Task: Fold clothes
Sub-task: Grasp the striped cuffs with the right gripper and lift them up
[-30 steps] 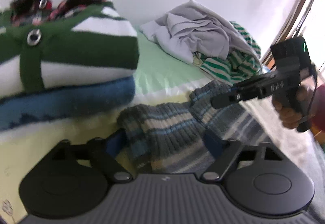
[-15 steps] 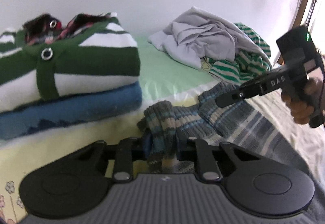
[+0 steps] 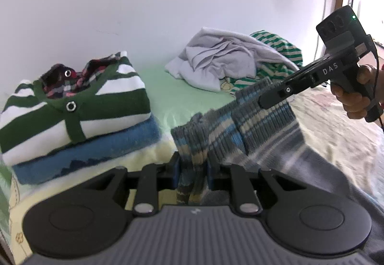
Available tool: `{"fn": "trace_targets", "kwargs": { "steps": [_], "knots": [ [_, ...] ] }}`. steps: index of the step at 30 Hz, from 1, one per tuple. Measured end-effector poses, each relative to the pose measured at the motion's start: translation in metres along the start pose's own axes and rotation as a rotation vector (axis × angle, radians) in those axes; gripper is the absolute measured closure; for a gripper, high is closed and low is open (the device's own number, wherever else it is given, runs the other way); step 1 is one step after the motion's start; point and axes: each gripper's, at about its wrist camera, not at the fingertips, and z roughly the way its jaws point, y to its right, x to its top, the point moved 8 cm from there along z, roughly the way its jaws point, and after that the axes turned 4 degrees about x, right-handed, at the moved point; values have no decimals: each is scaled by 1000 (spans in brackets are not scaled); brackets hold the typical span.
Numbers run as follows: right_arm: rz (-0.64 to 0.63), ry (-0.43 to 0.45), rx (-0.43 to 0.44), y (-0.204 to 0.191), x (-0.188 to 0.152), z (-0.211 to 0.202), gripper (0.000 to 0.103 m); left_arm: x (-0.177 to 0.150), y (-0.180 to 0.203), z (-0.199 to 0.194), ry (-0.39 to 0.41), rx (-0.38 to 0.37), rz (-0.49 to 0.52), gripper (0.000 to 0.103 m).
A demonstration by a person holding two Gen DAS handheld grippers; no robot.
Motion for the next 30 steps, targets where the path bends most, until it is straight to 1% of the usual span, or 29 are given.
{"fn": "trace_targets", "kwargs": {
  "steps": [4,13,16,24,30],
  "knots": [
    [-18,-11,8,-11,-9,-10,83,-6,13,-17,9,-2,27,86],
    [-49,-25,3,-33,-25,-23,83,-19,31,-42,25,27,49,86],
    [-68,-37,-10,-41,-31,-26,83,-23,37,-47,20,42,72,86],
    [-129,-80,-35,-63,-50,-34,83,-37,54,-65,3,24,49,86],
    [-139,-99,-45,-74,-65,-42,83,-47,61,-79,-3,22,21,86]
  ]
}}
